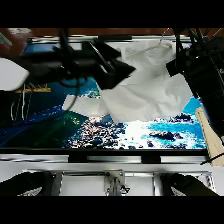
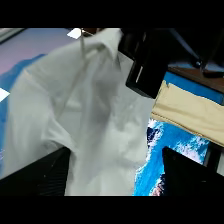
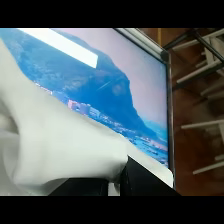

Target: Fold the shirts.

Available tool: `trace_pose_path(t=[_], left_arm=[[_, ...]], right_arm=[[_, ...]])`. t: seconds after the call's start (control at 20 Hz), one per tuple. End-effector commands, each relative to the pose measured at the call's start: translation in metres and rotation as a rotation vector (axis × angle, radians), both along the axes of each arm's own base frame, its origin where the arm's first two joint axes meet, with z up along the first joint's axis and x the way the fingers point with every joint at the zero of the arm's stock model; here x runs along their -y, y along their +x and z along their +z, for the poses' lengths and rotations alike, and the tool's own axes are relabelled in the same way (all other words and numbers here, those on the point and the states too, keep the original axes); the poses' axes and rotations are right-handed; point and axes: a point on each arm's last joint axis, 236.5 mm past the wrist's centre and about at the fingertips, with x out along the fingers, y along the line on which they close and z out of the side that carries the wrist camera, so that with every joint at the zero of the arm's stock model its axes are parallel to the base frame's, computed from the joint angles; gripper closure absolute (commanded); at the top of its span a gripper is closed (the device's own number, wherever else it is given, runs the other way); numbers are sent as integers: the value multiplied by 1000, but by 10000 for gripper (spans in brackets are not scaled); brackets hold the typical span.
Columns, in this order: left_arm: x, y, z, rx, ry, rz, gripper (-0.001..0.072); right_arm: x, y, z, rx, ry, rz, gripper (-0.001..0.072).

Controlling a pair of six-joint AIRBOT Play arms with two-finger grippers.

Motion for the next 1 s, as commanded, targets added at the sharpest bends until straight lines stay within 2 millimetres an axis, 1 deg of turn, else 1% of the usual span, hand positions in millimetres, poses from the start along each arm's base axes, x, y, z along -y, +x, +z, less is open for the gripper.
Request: trace_pose_path(t=[0.0,0.05,0.15,0.25,0.3,0.35,0.4,0.45,0.5,0.55,0.6,0.65,0.85,0.95], left_arm=[[-47,5,21,16,61,45,23],[-58,13,11,-7,94,67,23],[-75,27,-10,-45,166,99,22],[-85,41,-27,-62,217,128,22],[-88,46,-39,-67,261,132,21],[-88,47,-52,-80,306,115,19],[-88,45,-66,-106,345,87,17],[-87,42,-80,-135,383,59,-1],[-86,42,-91,-154,409,40,-13],[-85,44,-96,-165,416,37,-13],[-83,48,-99,-169,412,39,-13],[-78,52,-98,-169,388,39,-13],[-51,53,-81,-197,232,-6,-13],[-47,64,-77,-186,191,17,-1]], right_arm=[[-1,3,7,26,-10,13,628],[-3,4,9,37,-8,21,628],[-5,6,13,54,-10,34,628],[-7,7,15,63,-12,45,628],[-9,8,17,69,-11,51,628],[-10,9,18,74,-10,55,628],[-10,9,18,77,-10,59,628],[-11,10,19,80,-9,62,628],[-12,10,19,81,-6,65,628],[-13,10,18,80,-3,68,628],[-13,10,18,79,-1,68,628],[-13,10,18,78,0,68,628],[-15,9,14,65,16,71,628],[-17,9,8,47,26,69,628]])
